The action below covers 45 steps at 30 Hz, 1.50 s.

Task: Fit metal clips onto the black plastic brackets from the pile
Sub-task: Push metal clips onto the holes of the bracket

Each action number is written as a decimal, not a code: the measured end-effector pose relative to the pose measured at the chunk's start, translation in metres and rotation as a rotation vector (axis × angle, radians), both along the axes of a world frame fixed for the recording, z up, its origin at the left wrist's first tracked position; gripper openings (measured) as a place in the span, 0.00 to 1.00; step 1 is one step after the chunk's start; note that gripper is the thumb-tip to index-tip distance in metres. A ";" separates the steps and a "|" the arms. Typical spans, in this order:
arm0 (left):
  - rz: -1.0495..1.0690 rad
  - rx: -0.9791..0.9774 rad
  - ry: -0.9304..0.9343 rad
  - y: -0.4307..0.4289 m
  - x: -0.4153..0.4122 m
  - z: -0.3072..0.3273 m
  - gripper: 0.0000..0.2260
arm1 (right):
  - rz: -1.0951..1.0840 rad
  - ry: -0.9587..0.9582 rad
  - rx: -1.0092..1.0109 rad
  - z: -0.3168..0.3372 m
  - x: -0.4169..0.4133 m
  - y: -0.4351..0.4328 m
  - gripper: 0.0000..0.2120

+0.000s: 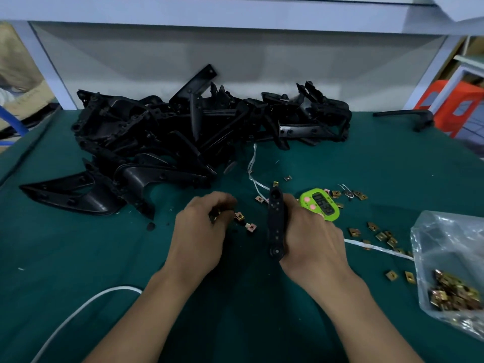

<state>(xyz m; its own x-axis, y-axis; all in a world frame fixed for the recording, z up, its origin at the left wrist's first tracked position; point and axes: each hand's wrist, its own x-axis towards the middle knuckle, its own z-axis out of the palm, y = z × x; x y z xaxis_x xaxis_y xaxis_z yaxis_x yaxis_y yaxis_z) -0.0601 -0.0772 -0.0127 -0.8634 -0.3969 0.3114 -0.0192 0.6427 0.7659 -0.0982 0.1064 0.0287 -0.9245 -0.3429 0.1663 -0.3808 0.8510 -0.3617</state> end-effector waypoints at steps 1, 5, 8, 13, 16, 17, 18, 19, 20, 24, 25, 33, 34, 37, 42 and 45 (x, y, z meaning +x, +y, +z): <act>0.001 0.039 -0.005 -0.001 -0.001 0.001 0.15 | -0.007 0.008 -0.009 -0.001 -0.001 0.000 0.15; 0.030 0.030 -0.063 -0.005 -0.001 0.001 0.13 | -0.096 0.048 -0.049 -0.002 -0.011 0.010 0.14; 0.065 -0.073 -0.080 -0.005 0.001 0.001 0.10 | -0.148 0.051 -0.078 0.000 -0.019 0.022 0.11; 0.021 -0.168 -0.067 -0.001 0.003 0.000 0.14 | -0.137 -0.087 -0.170 0.010 -0.026 0.036 0.09; 0.000 -0.189 -0.057 -0.001 0.001 -0.002 0.15 | -0.104 -0.129 -0.104 0.010 -0.026 0.036 0.05; -0.008 -0.201 -0.053 0.000 0.001 -0.002 0.15 | -0.100 -0.126 -0.068 0.009 -0.025 0.034 0.05; -0.012 -0.211 -0.050 0.001 0.001 -0.002 0.15 | -0.105 -0.126 -0.027 0.007 -0.024 0.031 0.05; -0.012 -0.217 -0.049 0.001 0.001 -0.002 0.15 | -0.113 -0.127 0.008 0.005 -0.024 0.029 0.05; -0.011 -0.219 -0.048 0.002 0.002 -0.001 0.15 | -0.123 -0.126 0.033 0.004 -0.022 0.026 0.05; -0.051 -0.254 0.060 0.007 0.004 0.004 0.14 | -0.075 -0.095 -0.056 0.005 -0.019 0.024 0.05; -0.079 -0.242 0.092 0.010 0.005 0.005 0.13 | -0.045 -0.109 -0.121 0.007 -0.018 0.024 0.06; -0.216 0.073 0.026 0.033 0.014 0.015 0.16 | 0.144 -0.541 -0.752 0.015 -0.014 0.014 0.13; -0.210 0.112 0.035 0.034 0.014 0.015 0.16 | 0.158 -0.574 -0.807 0.015 -0.014 0.014 0.14; -0.200 0.218 0.077 0.034 0.016 0.015 0.18 | 0.151 -0.621 -0.884 0.013 -0.015 0.014 0.17; -0.172 0.216 0.076 0.033 0.016 0.018 0.17 | 0.065 -0.553 -0.800 0.013 -0.015 0.015 0.11; -0.089 0.286 0.063 0.030 0.013 0.018 0.10 | -0.068 -0.221 -0.440 0.008 -0.023 0.021 0.07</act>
